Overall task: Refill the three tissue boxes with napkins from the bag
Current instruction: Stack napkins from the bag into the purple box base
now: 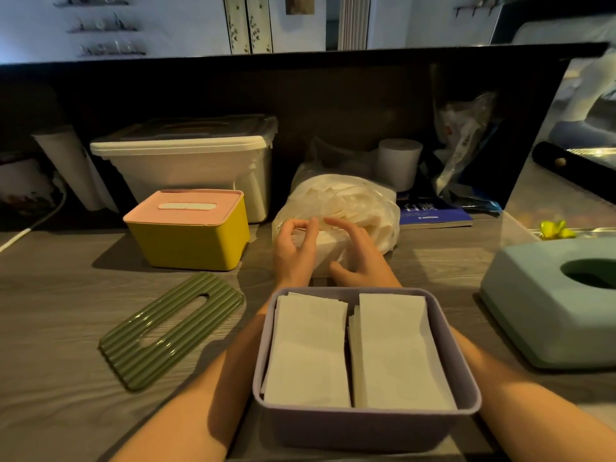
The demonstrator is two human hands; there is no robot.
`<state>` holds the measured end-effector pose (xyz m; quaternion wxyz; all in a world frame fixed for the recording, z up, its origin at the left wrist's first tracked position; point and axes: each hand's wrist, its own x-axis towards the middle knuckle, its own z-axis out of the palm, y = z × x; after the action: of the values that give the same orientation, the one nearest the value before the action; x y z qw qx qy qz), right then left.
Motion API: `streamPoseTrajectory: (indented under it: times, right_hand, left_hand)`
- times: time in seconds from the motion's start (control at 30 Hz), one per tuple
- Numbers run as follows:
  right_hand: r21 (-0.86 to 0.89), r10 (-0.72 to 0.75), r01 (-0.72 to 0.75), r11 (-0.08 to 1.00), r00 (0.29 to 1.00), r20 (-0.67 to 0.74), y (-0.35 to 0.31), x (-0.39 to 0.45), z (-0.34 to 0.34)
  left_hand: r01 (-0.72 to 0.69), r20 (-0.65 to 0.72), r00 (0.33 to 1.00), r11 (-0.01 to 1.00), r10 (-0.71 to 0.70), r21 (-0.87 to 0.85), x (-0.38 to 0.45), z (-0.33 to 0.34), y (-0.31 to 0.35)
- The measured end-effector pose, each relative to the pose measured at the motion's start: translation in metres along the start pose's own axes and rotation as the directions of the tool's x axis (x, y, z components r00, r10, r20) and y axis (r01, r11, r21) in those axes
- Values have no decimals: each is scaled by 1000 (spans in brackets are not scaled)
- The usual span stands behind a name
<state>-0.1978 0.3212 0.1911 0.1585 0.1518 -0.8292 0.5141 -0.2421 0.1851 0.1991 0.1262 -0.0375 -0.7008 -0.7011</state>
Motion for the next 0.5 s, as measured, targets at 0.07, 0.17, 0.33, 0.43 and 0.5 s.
streamPoseTrajectory:
  times: [0.07, 0.17, 0.33, 0.43, 0.5]
  right_hand:
    - [45, 5, -4, 999, 1000, -11, -2, 0, 1]
    - [31, -1, 0, 1000, 999, 39, -1, 1, -1]
    - [-104, -45, 55, 993, 995, 95, 6, 2, -19]
    - [-134, -57, 63, 989, 997, 48, 7, 1, -32]
    - [-141, -68, 70, 988, 998, 19, 6, 1, -36]
  left_hand:
    - [4, -36, 999, 1000, -4, -8, 1, 2, -2]
    - [25, -49, 999, 1000, -25, 19, 3, 2, -3]
    - [-26, 199, 980, 988, -4, 149, 2, -12, 10]
    - [-191, 449, 892, 944, 52, 269, 3, -35, 15]
    - [-306, 508, 854, 898, 113, 315, 8, -46, 14]
